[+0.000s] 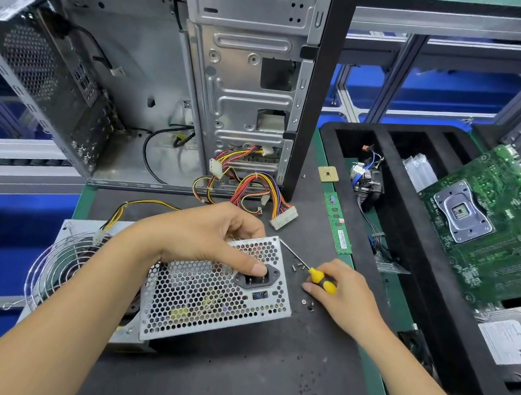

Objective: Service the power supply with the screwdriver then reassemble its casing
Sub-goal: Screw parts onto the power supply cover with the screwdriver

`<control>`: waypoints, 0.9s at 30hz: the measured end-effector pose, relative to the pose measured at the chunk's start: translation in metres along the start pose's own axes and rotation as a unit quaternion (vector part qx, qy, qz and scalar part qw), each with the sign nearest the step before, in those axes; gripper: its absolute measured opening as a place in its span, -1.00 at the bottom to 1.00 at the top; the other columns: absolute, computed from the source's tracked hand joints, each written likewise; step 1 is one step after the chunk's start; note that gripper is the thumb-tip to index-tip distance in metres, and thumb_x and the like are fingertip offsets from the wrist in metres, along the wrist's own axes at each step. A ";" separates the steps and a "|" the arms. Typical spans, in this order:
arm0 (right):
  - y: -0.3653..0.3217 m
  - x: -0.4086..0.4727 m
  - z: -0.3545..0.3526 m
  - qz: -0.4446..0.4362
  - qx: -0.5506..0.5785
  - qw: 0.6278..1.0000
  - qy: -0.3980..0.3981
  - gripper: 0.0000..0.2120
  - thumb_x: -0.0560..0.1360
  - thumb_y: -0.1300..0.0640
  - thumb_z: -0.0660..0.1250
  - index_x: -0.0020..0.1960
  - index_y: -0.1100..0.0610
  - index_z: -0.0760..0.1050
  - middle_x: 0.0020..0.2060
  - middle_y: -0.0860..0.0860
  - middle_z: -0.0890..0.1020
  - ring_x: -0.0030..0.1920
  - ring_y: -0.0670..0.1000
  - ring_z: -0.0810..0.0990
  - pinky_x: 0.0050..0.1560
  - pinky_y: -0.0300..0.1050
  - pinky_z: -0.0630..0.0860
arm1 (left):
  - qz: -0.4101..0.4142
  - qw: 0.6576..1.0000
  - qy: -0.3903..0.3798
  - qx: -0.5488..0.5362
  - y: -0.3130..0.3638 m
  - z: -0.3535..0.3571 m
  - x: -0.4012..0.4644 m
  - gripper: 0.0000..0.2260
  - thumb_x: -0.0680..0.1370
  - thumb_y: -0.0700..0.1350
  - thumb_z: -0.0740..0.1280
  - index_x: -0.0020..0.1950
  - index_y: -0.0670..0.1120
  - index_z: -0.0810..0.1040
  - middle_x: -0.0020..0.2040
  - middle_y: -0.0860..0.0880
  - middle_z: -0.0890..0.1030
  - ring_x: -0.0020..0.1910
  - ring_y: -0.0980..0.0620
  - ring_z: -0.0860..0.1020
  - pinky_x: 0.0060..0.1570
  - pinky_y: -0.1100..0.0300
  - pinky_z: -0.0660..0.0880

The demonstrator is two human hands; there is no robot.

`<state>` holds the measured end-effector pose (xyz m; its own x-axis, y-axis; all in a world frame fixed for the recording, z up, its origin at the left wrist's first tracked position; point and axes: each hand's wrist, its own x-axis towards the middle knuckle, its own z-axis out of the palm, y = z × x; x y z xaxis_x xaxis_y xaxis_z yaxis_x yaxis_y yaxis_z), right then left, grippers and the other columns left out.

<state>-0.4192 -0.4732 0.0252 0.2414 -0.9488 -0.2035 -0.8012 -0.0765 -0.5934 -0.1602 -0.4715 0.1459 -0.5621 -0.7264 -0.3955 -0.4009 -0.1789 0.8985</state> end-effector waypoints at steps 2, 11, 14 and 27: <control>0.002 -0.001 0.000 -0.008 -0.018 1.000 -0.002 -0.83 0.48 -0.07 0.37 -0.23 -0.11 0.41 -0.21 -0.10 0.47 -0.15 -0.05 0.46 -0.21 -0.09 0.39 | 0.001 1.000 0.002 0.001 0.000 0.000 0.000 -0.76 0.46 -0.18 0.48 -0.05 -0.33 0.55 -0.15 -0.13 0.65 -0.18 -0.05 0.55 -0.15 0.04 0.41; 0.002 0.002 0.003 -0.029 -0.077 0.997 -0.010 -0.81 0.53 -0.12 0.28 -0.18 -0.08 0.35 -0.19 -0.10 0.42 -0.19 -0.07 0.44 -0.29 -0.12 0.30 | 0.002 1.000 0.001 0.005 0.000 0.000 0.000 -0.78 0.46 -0.16 0.49 -0.06 -0.29 0.56 -0.15 -0.12 0.64 -0.18 -0.06 0.54 -0.12 0.02 0.39; -0.004 -0.004 -0.004 0.005 0.022 1.000 0.000 -0.80 0.52 -0.03 0.33 -0.16 0.09 0.46 -0.25 -0.05 0.47 -0.25 -0.03 0.44 -0.23 -0.10 0.36 | 0.005 1.000 0.002 0.002 -0.001 0.000 0.000 -0.77 0.46 -0.16 0.49 -0.08 -0.30 0.55 -0.17 -0.12 0.64 -0.18 -0.07 0.53 -0.10 -0.04 0.37; -0.108 -0.051 -0.049 -0.002 0.439 0.890 -0.121 -0.84 0.50 0.12 0.36 -0.25 0.09 0.51 -0.49 -0.06 0.23 -0.50 -0.08 0.15 -0.46 -0.26 0.09 | 0.020 1.000 -0.003 0.010 -0.004 -0.002 0.001 -0.83 0.47 -0.15 0.49 -0.08 -0.22 0.58 -0.18 -0.13 0.62 -0.19 -0.09 0.52 -0.13 -0.07 0.36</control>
<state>-0.3718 -0.4314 0.1376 0.4395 -0.8467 -0.2998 -0.0902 0.2905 -0.9526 -0.1582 -0.4728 0.1423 -0.5821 -0.7291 -0.3599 -0.3923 -0.1360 0.9098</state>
